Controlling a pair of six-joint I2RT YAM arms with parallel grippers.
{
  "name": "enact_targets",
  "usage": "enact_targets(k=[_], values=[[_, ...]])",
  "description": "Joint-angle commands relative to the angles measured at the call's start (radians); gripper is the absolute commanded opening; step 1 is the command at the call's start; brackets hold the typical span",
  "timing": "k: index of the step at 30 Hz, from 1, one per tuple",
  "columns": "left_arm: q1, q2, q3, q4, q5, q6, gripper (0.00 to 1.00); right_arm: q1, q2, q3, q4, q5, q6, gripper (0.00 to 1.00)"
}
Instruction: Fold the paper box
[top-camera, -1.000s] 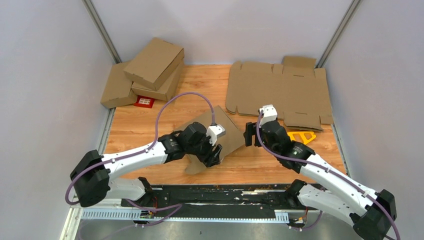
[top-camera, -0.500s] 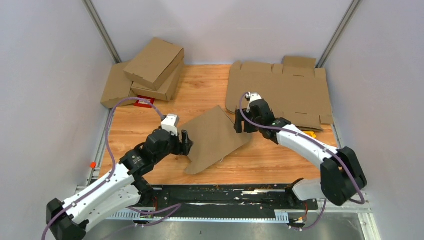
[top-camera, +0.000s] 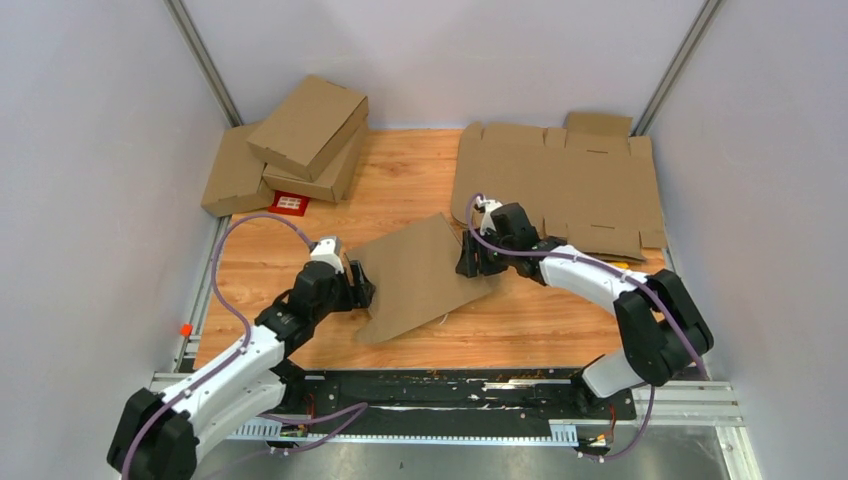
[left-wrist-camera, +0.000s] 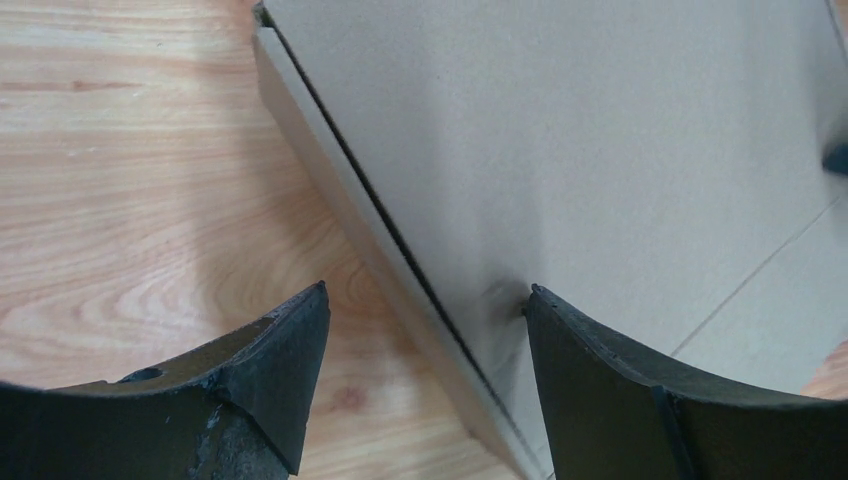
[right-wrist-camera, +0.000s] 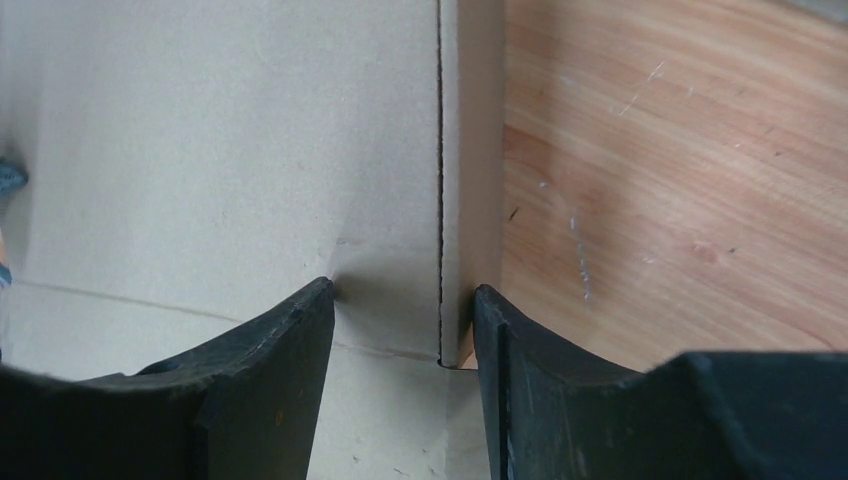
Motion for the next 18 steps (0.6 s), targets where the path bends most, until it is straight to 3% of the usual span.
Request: enact_targets(k=[1, 12, 18], values=[[0.059, 0.118, -0.004, 0.225, 0.126, -0.012, 0.79, 0.046, -0.067, -0.065, 0.024, -0.072, 0.033, 0.51], [0.068, 0.488, 0.193, 0.430, 0.400, 0.124, 0.77, 0.238, -0.438, -0.279, -0.005, 0.025, 0.164, 0.51], [0.064, 0.739, 0.343, 0.516, 0.540, 0.122, 0.77, 0.255, -0.623, -0.334, -0.024, 0.029, 0.159, 0.64]])
